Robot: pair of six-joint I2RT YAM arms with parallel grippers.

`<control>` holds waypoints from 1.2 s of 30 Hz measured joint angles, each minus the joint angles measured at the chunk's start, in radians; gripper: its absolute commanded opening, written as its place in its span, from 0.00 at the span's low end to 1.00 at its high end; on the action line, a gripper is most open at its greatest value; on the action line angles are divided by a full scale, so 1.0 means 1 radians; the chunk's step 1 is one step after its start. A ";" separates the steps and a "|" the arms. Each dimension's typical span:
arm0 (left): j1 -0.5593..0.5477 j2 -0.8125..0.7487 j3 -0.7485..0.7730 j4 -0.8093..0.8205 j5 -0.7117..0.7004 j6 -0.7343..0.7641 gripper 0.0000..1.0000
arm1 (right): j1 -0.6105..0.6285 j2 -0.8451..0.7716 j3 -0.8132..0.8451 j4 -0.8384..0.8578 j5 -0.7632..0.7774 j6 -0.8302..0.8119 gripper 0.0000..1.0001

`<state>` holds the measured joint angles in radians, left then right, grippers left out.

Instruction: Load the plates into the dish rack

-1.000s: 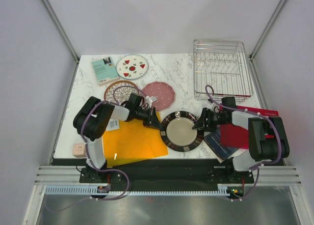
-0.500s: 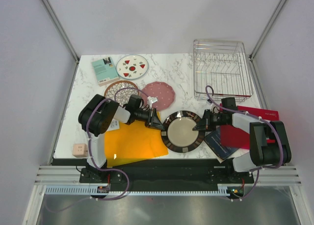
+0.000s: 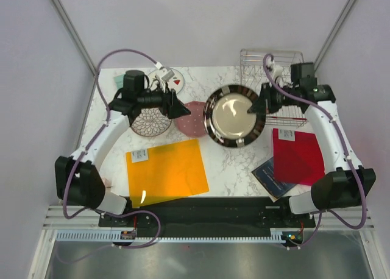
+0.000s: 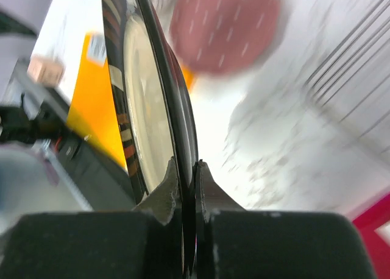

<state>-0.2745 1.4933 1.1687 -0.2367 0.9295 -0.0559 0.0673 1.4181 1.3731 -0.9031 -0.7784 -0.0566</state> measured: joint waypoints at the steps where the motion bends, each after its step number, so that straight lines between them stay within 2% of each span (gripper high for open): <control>1: -0.001 -0.022 0.053 -0.027 -0.022 0.039 0.75 | -0.002 0.016 0.107 -0.019 0.021 -0.004 0.00; 3: -0.006 -0.062 0.152 -0.075 -0.066 0.118 0.74 | -0.013 0.042 0.267 -0.009 0.061 0.008 0.00; 6: -0.012 -0.080 0.220 -0.109 -0.099 0.160 0.74 | -0.038 0.067 0.429 0.070 0.223 0.039 0.00; 13: -0.015 -0.005 0.206 -0.170 -0.200 0.148 0.79 | -0.057 0.117 0.433 0.322 0.717 0.102 0.00; 16: -0.015 -0.001 0.208 -0.193 -0.230 0.148 0.79 | -0.051 0.198 0.468 0.379 0.980 0.108 0.00; 19: -0.015 -0.001 0.218 -0.196 -0.244 0.148 0.78 | -0.060 0.296 0.523 0.410 1.149 0.089 0.00; 26: -0.015 -0.001 0.218 -0.195 -0.239 0.134 0.77 | -0.118 0.507 0.670 0.402 1.312 0.015 0.00; 36: -0.015 0.031 0.217 -0.185 -0.220 0.116 0.76 | -0.161 0.644 0.767 0.402 1.315 -0.069 0.00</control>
<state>-0.2893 1.5238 1.3861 -0.4221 0.7094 0.0601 -0.0940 2.0617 2.1403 -0.5007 0.5365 -0.1253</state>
